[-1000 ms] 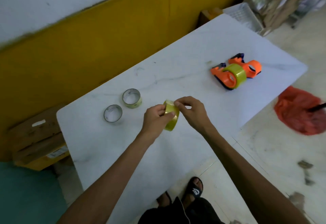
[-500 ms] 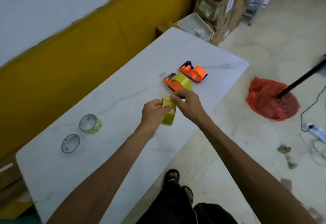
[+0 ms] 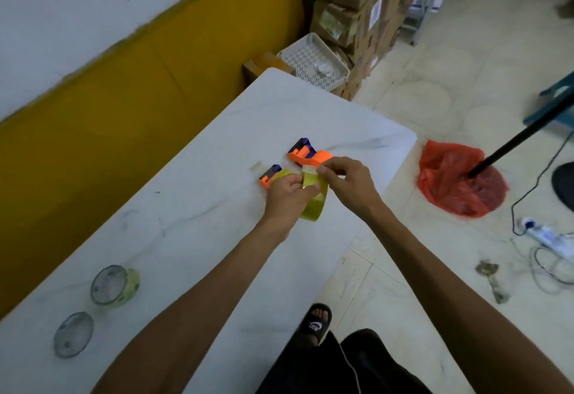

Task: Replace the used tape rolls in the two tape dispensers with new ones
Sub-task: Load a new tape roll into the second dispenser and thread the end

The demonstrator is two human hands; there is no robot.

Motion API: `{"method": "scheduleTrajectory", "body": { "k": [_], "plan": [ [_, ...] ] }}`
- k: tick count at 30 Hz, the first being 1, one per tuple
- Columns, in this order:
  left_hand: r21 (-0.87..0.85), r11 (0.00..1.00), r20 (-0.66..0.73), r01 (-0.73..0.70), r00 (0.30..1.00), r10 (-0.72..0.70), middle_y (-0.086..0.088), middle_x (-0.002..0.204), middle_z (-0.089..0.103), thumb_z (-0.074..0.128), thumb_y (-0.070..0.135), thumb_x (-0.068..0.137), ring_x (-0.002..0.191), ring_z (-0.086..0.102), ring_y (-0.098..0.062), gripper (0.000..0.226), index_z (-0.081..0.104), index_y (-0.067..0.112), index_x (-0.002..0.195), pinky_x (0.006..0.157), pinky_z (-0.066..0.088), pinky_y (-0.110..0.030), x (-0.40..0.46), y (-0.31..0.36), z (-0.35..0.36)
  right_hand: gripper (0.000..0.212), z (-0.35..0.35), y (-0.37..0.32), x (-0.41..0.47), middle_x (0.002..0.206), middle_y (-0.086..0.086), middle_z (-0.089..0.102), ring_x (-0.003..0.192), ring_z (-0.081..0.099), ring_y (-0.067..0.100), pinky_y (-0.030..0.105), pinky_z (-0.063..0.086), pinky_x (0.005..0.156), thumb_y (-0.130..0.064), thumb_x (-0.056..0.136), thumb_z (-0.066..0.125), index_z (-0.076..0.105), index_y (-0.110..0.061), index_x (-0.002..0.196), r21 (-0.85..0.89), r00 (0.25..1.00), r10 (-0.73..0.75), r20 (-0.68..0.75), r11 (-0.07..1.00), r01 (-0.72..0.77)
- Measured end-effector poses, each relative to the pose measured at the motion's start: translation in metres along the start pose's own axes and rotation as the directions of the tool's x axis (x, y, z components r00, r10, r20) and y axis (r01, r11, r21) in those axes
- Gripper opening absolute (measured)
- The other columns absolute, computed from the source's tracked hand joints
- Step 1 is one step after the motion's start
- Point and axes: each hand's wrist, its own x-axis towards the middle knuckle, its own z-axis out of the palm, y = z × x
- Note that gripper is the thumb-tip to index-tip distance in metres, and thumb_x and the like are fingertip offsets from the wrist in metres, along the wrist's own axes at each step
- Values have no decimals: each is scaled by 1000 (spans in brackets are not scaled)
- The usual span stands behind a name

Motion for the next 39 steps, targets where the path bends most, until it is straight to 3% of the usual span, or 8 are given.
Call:
{"method": "scheduleTrajectory", "body": {
  "k": [6, 10, 13, 22, 26, 30, 34, 39],
  "plan": [
    [-22, 999, -1, 29, 1000, -29, 10, 73, 75, 70, 14, 81, 75, 70, -10, 17, 71, 29, 73, 71, 53, -32, 31, 12, 23, 13, -18, 16, 36, 90, 4, 71, 83, 63, 14, 15, 45, 72, -21, 90, 59, 71, -17, 89, 17, 999, 30, 14, 999, -30],
    [-40, 999, -62, 22, 998, -24, 2, 85, 76, 69, 13, 82, 88, 71, -21, 11, 73, 24, 84, 80, 55, -36, 45, 24, 38, 15, -29, 22, 61, 90, 5, 72, 85, 65, 17, 25, 50, 77, -22, 91, 59, 71, -14, 89, 31, 997, -10, 76, 1000, 7],
    [-54, 998, -107, 24, 994, -30, -2, 92, 76, 69, 13, 82, 92, 71, -22, 14, 72, 20, 94, 82, 55, -38, 55, 31, 48, 13, -38, 28, 81, 87, -2, 69, 82, 62, 8, 15, 45, 74, -23, 91, 58, 70, -20, 86, 34, 994, -48, 103, 998, 45],
    [-69, 998, -136, 16, 990, -25, 20, 70, 74, 70, 14, 83, 71, 69, 3, 18, 68, 31, 78, 72, 53, -24, 88, 38, 65, 15, -48, 43, 122, 83, -11, 65, 80, 60, -2, 8, 42, 72, -24, 91, 58, 71, -17, 89, 18, 982, -82, 167, 997, 81],
    [-112, 993, -135, 32, 990, -47, 3, 88, 77, 68, 12, 84, 80, 70, -10, 12, 72, 15, 95, 65, 54, -19, 118, 34, 68, 13, -48, 51, 149, 86, -8, 66, 80, 60, 1, 9, 43, 73, -22, 90, 62, 72, -16, 89, 4, 988, -51, 149, 999, 51],
    [-110, 993, -162, 46, 985, -64, -5, 92, 77, 68, 14, 84, 83, 70, -16, 12, 72, 12, 95, 67, 54, -23, 142, 34, 76, 14, -51, 56, 173, 92, -4, 68, 87, 62, 9, 10, 43, 76, -21, 90, 62, 73, -13, 92, -4, 983, -40, 180, 999, 41],
    [-141, 987, -183, 74, 978, -99, 11, 74, 75, 69, 12, 82, 70, 68, -4, 13, 71, 25, 78, 60, 53, -16, 164, 40, 88, 13, -60, 65, 197, 91, -6, 68, 85, 61, -1, 1, 43, 72, -21, 90, 62, 73, -15, 91, 18, 979, -38, 200, 999, 35],
    [-156, 981, -274, 116, 949, -156, 20, 69, 72, 70, 18, 83, 67, 66, 7, 13, 67, 29, 76, 52, 47, -7, 189, 48, 114, 17, -68, 80, 233, 92, -11, 66, 88, 58, -6, -4, 37, 76, -23, 93, 57, 71, -15, 94, 13, 958, -86, 275, 996, 85]
  ]
}}
